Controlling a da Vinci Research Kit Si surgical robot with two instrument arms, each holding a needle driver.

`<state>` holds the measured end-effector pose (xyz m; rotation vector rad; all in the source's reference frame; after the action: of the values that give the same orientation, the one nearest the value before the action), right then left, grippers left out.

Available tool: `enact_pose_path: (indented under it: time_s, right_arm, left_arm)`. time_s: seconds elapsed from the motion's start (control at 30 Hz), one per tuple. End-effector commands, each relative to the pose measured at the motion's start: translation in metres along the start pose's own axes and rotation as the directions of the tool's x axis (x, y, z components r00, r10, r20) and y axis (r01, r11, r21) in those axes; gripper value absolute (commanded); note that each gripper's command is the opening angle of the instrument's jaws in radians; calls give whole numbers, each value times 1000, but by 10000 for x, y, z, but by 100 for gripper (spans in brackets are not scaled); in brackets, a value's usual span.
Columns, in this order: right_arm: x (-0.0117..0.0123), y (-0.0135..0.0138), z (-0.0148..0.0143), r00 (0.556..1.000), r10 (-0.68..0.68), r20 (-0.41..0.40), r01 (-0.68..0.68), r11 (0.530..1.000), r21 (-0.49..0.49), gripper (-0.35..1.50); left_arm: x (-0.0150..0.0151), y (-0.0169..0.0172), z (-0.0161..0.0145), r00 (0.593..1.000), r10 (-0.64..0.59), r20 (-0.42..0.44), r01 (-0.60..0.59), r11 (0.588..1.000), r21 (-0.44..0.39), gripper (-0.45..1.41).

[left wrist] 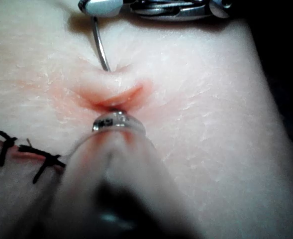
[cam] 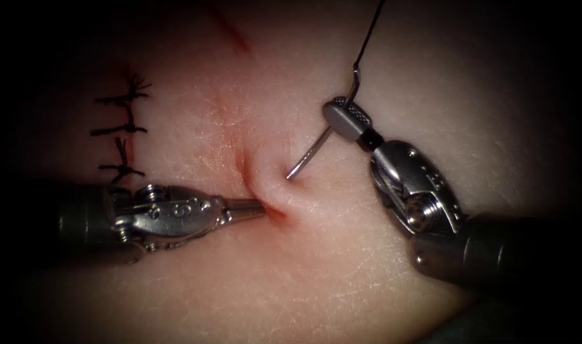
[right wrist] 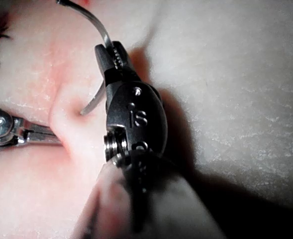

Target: Wound Closure

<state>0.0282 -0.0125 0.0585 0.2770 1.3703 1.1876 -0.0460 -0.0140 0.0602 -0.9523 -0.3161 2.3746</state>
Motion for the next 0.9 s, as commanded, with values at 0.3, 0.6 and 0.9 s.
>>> enact_pose_path:
  time_s: [0.3, 0.6, 0.9]
  right_arm:
    - [-28, -17, 30, 993, 110, 54, -114, 990, 78, -35]
    - [-34, -26, 32, 976, 178, 127, -193, 974, 122, -35]
    - [-42, -35, 40, 957, 231, 176, -259, 953, 159, -35]
  left_arm:
    - [3, -1, 7, 1000, 3, -2, -3, 1000, -3, -45]
    - [3, -2, 5, 1000, 4, -3, -4, 1000, -6, -45]
    - [2, -3, 3, 1000, 5, -3, -5, 1000, -9, -45]
